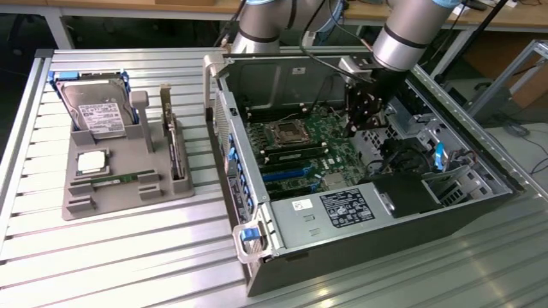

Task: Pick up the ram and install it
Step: 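Press down the ram until it locks into place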

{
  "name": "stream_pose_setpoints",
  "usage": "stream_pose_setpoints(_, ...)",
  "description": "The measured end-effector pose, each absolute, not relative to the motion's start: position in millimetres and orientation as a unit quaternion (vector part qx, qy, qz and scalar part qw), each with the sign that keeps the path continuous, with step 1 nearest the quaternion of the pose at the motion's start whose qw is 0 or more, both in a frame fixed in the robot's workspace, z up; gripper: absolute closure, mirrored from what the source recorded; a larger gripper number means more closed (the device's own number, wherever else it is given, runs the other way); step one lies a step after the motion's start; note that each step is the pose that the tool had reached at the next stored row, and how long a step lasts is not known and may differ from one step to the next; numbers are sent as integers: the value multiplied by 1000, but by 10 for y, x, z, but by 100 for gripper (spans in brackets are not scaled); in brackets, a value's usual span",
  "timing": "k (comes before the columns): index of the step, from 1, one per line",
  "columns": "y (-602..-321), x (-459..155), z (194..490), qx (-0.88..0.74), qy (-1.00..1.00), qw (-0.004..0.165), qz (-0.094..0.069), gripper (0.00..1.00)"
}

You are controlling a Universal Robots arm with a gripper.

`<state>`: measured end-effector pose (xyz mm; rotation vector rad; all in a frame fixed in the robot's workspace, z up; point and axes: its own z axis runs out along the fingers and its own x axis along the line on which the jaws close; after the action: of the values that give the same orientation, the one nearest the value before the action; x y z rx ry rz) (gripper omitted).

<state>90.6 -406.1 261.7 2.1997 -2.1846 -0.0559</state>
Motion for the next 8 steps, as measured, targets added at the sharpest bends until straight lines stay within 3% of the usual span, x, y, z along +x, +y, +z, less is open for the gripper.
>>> stream_pose_setpoints(8,-4061,905,3099,709,-704,20,-18,90)
